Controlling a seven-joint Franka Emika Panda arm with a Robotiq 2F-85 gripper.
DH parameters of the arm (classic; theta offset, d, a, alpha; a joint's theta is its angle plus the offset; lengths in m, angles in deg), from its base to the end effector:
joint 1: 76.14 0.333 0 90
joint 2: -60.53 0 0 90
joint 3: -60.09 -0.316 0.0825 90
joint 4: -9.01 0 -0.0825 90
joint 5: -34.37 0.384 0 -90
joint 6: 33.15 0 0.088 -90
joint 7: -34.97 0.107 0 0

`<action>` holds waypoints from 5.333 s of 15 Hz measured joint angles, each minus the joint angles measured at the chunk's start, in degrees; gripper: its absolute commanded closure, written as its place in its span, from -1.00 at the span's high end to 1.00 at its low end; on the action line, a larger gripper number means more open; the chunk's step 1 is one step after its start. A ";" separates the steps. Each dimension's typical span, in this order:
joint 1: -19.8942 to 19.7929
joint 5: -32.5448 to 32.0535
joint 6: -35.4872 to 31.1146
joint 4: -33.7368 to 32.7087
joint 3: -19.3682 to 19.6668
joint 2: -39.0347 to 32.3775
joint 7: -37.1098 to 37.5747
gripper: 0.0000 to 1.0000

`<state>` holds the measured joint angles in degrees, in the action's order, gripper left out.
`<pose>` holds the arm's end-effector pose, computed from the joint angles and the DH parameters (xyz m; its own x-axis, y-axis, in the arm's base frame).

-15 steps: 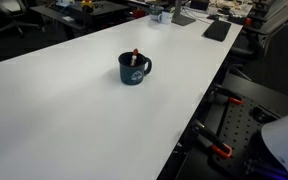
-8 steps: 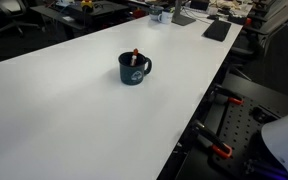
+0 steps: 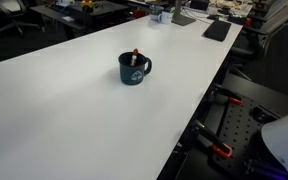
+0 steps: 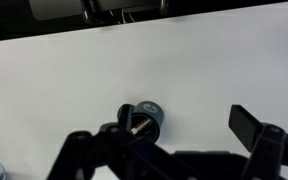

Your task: Put the marker on the table

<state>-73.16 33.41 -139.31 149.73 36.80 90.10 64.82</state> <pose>0.3454 0.1756 0.4568 0.9931 -0.1170 -0.0004 -0.1134 -0.9635 0.2426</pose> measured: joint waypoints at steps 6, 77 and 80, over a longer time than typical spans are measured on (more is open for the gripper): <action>2.24 1.32 -1.76 1.97 5.36 -0.48 -3.77 1.00; -6.28 -2.12 -6.81 -21.24 25.93 -39.93 -21.52 1.00; -6.18 -0.86 -6.81 -23.16 25.65 -42.56 -23.46 1.00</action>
<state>-79.34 32.55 -146.12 126.57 62.45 47.54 41.36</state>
